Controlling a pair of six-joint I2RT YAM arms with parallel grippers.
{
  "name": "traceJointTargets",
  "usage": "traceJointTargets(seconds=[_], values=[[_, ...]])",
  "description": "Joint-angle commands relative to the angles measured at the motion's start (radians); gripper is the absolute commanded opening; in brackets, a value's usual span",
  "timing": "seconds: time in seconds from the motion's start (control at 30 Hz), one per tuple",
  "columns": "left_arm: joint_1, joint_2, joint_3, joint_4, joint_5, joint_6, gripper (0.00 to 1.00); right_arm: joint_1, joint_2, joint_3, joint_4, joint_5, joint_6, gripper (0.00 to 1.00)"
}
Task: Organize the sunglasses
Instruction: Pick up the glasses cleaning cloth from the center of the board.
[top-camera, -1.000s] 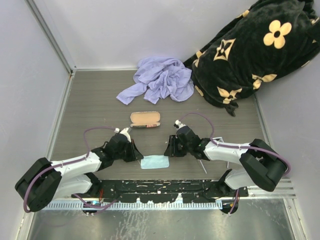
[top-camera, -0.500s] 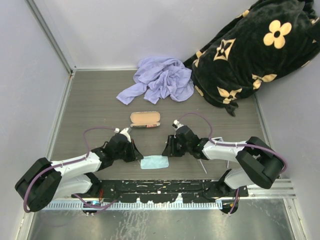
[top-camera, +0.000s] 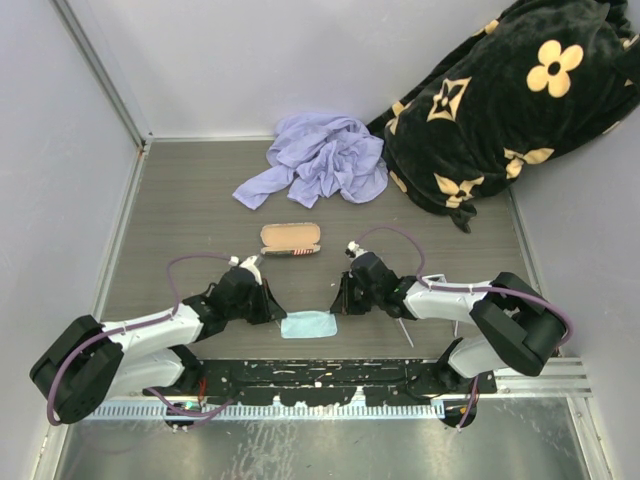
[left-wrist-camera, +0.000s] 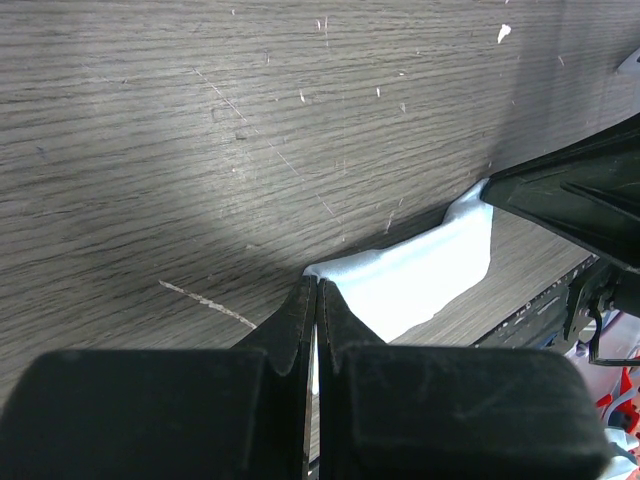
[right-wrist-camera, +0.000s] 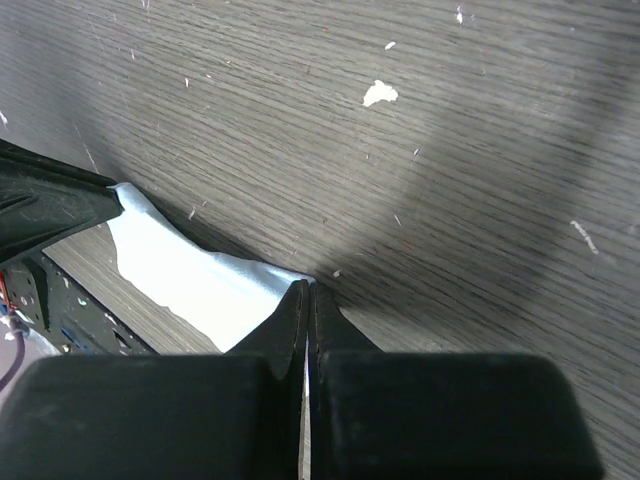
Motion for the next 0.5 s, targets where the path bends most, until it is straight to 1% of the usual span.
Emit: traceJointTargets(seconds=[0.0,0.17,0.3,0.47], values=[[-0.002,-0.018,0.016,0.003,-0.014,0.001,0.0,-0.004,-0.036,0.015,0.011,0.025,-0.007,0.0],[-0.001,-0.052,0.042,-0.02,-0.035,-0.015,0.0,-0.004,-0.061,0.024,0.026,0.032,-0.011,0.0],[-0.001,-0.087,0.071,-0.057,-0.081,-0.018,0.0,-0.004,-0.067,0.039,0.041,0.047,-0.013,0.0],[0.0,-0.092,0.1,-0.076,-0.14,-0.011,0.0,-0.005,-0.055,0.077,0.046,0.08,-0.016,0.0]])
